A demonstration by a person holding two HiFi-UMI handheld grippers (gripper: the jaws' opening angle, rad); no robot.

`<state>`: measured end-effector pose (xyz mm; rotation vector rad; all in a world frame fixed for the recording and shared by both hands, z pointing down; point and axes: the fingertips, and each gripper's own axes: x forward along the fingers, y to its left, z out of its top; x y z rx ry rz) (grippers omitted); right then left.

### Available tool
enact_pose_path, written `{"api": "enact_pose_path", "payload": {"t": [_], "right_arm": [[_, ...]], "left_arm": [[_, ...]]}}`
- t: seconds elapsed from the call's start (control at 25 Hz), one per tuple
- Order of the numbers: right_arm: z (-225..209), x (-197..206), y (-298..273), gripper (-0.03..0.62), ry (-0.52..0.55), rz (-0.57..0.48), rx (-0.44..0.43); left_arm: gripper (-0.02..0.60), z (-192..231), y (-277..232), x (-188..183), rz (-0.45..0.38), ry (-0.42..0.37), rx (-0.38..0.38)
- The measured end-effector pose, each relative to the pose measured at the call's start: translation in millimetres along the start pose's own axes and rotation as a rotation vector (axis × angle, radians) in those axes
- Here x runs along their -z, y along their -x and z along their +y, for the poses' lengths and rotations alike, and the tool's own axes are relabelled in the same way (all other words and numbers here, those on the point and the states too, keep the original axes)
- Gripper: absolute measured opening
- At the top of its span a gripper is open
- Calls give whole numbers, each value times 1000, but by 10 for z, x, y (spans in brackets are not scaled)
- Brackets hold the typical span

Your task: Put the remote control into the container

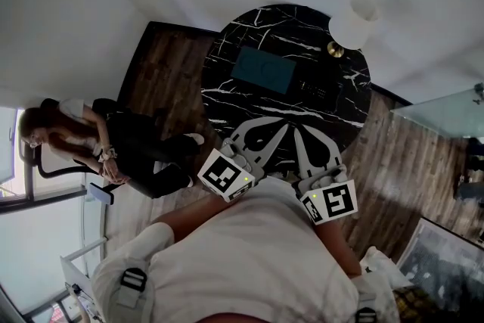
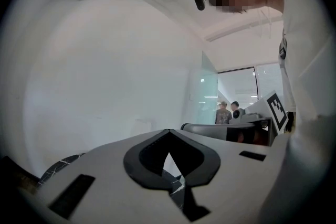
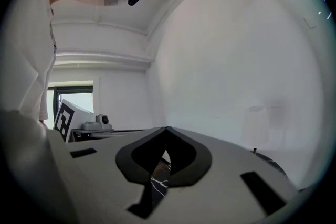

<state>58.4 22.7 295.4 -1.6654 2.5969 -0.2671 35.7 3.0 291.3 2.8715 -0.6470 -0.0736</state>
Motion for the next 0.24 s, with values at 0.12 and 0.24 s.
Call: {"api": "enact_pose_path", "payload": {"t": [0.12, 0.24], "right_arm": [[9, 16, -21, 8, -3, 7, -1], [17, 20, -31, 8, -7, 13, -2]], "left_arm": [[6, 36, 12, 3, 3, 10, -2], [6, 60, 31, -14, 0, 18, -6]]}}
